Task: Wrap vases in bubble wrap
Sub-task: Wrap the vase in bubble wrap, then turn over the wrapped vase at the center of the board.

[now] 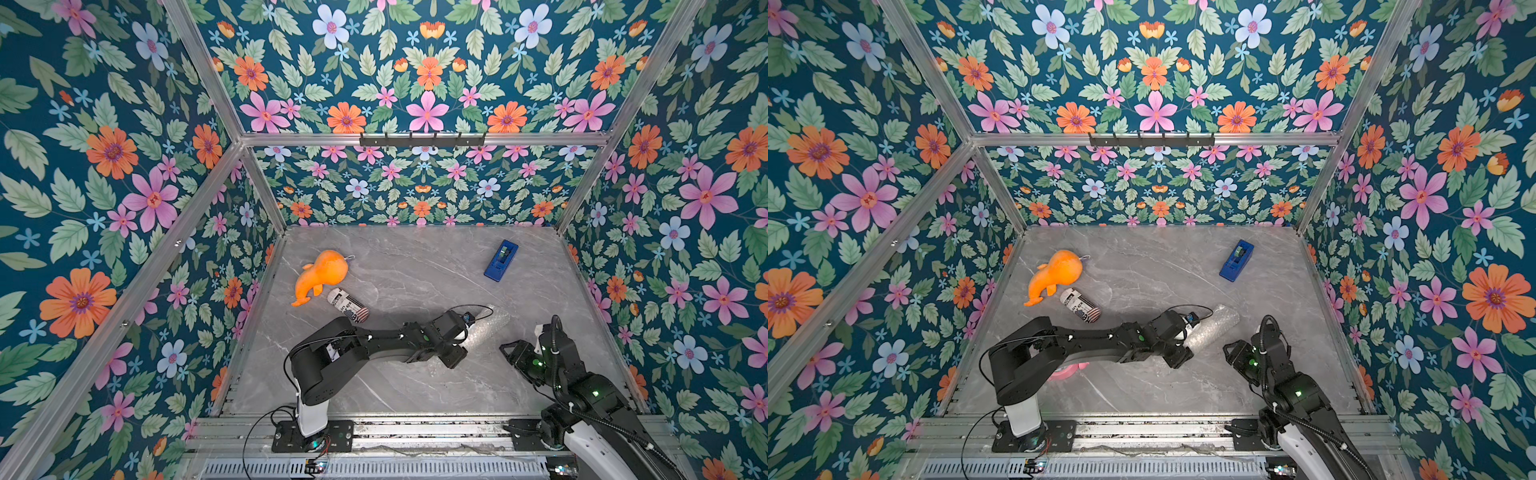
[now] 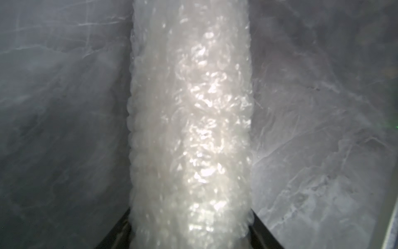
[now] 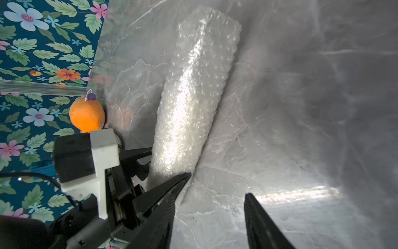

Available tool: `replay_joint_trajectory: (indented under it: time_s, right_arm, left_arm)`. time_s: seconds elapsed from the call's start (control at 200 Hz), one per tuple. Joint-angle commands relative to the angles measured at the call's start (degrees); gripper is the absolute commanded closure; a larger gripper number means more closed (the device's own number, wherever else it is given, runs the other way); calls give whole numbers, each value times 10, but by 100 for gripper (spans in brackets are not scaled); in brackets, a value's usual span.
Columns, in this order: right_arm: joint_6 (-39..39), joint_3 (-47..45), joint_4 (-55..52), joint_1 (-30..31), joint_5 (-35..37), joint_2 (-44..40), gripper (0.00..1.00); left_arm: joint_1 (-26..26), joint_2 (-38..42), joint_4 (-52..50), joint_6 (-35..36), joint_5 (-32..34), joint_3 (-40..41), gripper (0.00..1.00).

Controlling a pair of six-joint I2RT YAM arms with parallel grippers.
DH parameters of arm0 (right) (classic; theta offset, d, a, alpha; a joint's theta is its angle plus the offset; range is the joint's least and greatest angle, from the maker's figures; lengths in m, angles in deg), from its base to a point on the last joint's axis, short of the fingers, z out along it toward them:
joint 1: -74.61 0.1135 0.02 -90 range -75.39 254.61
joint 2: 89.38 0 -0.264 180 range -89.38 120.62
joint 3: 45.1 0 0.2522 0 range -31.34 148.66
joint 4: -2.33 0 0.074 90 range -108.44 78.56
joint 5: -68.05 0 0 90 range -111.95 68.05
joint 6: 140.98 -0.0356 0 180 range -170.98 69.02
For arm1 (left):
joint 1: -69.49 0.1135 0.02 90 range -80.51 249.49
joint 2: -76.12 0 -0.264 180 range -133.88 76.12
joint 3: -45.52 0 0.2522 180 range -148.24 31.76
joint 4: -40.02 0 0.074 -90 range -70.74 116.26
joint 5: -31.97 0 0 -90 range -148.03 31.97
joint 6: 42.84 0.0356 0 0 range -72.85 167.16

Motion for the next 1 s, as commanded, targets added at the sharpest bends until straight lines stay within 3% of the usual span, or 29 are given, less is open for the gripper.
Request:
replay_joint_trajectory:
  time_s: [0.0, 0.33, 0.49, 0.995]
  right_arm:
    - [-51, -27, 111, 8, -25, 24, 47]
    - [-90, -65, 291, 65, 17, 140, 43]
    - [-96, -63, 307, 79, 32, 179, 31]
    - [-112, -60, 344, 95, 48, 244, 30]
  left_arm:
    - [-2, -25, -132, -59, -140, 29, 57]
    - [19, -8, -64, -120, -171, 73, 58]
    - [23, -10, -33, -144, -178, 87, 58]
    - [55, 5, 74, -221, -220, 136, 59]
